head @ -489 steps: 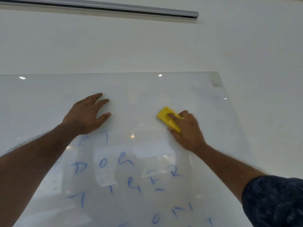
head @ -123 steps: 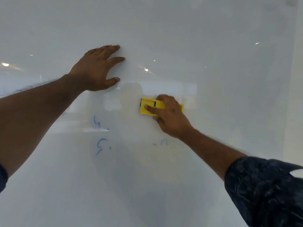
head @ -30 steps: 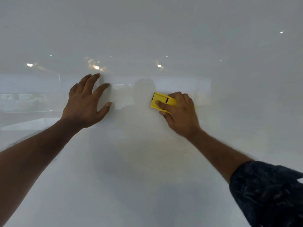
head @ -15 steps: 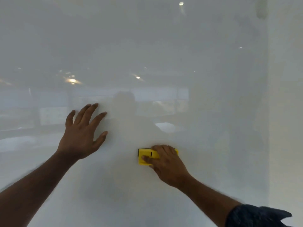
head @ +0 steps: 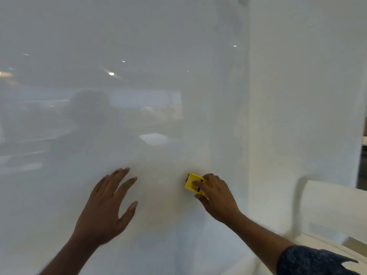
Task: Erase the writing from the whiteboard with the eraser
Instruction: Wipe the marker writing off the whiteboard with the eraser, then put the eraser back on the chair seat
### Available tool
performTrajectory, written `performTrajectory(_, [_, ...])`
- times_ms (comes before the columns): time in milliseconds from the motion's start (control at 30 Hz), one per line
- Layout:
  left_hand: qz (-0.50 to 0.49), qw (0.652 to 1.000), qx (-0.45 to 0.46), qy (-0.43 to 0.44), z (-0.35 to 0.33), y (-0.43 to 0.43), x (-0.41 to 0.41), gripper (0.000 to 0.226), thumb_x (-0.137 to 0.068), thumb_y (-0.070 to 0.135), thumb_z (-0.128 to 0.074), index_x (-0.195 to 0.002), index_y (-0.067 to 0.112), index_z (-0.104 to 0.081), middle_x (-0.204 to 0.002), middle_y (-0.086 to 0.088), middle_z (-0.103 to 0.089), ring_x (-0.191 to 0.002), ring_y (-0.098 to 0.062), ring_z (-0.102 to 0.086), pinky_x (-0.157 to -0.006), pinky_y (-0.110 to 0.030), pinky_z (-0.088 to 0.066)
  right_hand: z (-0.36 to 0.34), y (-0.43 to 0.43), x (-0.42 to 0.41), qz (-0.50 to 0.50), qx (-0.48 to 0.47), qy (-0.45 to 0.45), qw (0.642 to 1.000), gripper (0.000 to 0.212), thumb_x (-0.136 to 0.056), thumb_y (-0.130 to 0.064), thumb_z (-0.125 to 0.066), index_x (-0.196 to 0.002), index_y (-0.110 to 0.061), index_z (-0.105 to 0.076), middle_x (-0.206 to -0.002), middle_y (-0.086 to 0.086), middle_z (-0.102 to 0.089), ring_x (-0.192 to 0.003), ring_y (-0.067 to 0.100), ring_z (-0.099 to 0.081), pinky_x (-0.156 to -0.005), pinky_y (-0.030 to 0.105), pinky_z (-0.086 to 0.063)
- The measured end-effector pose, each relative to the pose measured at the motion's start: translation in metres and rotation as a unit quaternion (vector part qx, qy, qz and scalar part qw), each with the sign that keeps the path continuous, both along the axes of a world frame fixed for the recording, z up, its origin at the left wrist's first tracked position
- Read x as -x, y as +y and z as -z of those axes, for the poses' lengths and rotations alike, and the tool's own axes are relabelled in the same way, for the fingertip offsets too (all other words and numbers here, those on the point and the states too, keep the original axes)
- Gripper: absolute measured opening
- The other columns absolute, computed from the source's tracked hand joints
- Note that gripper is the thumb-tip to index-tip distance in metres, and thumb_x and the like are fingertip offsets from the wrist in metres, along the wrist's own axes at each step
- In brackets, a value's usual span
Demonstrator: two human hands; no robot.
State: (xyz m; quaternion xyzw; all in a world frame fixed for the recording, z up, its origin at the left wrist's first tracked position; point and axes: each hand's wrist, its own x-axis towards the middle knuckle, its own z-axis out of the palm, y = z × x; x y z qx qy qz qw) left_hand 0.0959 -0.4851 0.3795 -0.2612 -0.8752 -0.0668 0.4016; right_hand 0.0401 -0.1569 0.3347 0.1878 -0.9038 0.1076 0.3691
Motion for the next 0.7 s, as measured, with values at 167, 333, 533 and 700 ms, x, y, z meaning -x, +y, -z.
performTrajectory(167, [0.027,0.996,-0.033,-0.073,0.071,0.073,0.029,0.062,-0.091,0.055,-0.041,-0.140,0.019,-0.052,-0.155,-0.003,-0.041,-0.146,-0.021,-0.033,-0.118,-0.035,-0.023,0.057,0.094,0.013,0.053,0.017,-0.062,0.996,0.034,-0.080,-0.035,-0.071,-0.110,-0.027,-0.058,-0.107,0.006,-0.057,-0.085,0.027,-0.057,-0.071,0.034,-0.045])
performTrajectory(333, [0.034,0.988,-0.036,-0.143,0.144,0.137,0.057,0.073,-0.093,0.062,-0.031,-0.130,0.008,-0.062,-0.144,-0.014,-0.053,-0.133,-0.034,-0.049,-0.105,-0.050,-0.041,0.119,0.173,0.017,0.097,0.020,-0.156,0.983,0.032,-0.083,-0.037,-0.067,-0.112,-0.026,-0.059,-0.110,0.007,-0.056,-0.089,0.029,-0.055,-0.075,0.036,-0.044])
performTrajectory(533, [0.044,0.979,-0.007,-0.198,0.219,0.216,0.084,0.077,-0.093,0.063,-0.029,-0.122,0.001,-0.066,-0.135,-0.022,-0.060,-0.122,-0.043,-0.057,-0.094,-0.062,-0.048,0.201,0.261,0.014,0.154,0.018,-0.251,0.955,0.030,-0.085,-0.040,-0.062,-0.111,-0.027,-0.057,-0.109,0.007,-0.053,-0.091,0.029,-0.052,-0.074,0.035,-0.042])
performTrajectory(700, [0.065,0.957,0.017,-0.283,0.262,0.275,0.101,0.083,-0.091,0.070,-0.025,-0.125,0.006,-0.065,-0.136,-0.017,-0.060,-0.122,-0.042,-0.059,-0.090,-0.059,-0.051,0.267,0.326,0.008,0.208,0.020,-0.334,0.919,0.029,-0.086,-0.042,-0.059,-0.111,-0.029,-0.057,-0.108,0.006,-0.051,-0.093,0.030,-0.051,-0.074,0.036,-0.041])
